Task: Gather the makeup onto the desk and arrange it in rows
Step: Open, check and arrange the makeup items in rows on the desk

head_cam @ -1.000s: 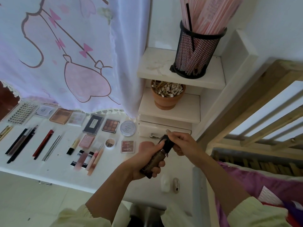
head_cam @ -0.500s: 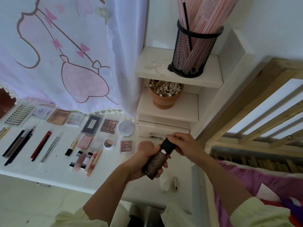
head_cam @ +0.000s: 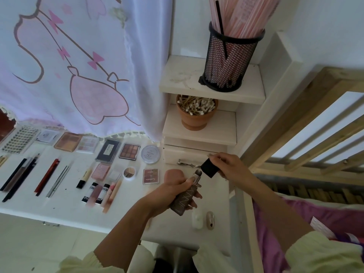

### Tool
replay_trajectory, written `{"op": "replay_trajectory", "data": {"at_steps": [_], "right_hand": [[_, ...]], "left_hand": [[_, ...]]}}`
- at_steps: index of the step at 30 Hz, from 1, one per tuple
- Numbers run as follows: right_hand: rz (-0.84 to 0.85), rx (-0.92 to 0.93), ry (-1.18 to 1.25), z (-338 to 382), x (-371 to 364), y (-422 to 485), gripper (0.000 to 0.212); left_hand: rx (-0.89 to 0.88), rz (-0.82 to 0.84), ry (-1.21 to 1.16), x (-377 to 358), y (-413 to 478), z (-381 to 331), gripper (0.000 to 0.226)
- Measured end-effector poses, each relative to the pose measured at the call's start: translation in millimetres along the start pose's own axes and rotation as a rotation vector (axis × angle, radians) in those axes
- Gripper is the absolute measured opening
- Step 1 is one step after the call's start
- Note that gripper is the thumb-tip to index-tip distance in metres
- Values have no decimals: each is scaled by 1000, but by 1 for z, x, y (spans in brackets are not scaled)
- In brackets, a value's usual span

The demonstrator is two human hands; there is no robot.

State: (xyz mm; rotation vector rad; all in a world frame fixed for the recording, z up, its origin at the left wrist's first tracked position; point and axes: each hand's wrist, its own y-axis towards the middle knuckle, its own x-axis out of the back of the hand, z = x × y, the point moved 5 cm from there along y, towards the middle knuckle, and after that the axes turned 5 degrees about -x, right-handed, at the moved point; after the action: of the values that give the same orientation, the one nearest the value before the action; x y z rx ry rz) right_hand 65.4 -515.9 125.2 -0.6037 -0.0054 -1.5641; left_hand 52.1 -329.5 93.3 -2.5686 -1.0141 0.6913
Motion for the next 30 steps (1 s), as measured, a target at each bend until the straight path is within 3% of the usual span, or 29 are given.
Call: {"op": "replay_trajectory", "data": {"at_steps": [6,12,17,23,30], "right_hand": [[-69,-88,301,-14,3,-2,18],[-162,-189,265,-43,15,-5,23],[-203,-281,8,-97,10,-2,18],[-193,-242,-416,-137,-6,-9,24],[-108,-218,-498,-143,-19,-5,32]], "left_hand": [[-149,-105,83,6,12,-6,26],[-244,-271,317,21,32,-7,22],[-288,-311,449,15,59,13,19],[-186,-285,475,2,86,49,41],[-154,-231,449,3,95,57,43]]}}
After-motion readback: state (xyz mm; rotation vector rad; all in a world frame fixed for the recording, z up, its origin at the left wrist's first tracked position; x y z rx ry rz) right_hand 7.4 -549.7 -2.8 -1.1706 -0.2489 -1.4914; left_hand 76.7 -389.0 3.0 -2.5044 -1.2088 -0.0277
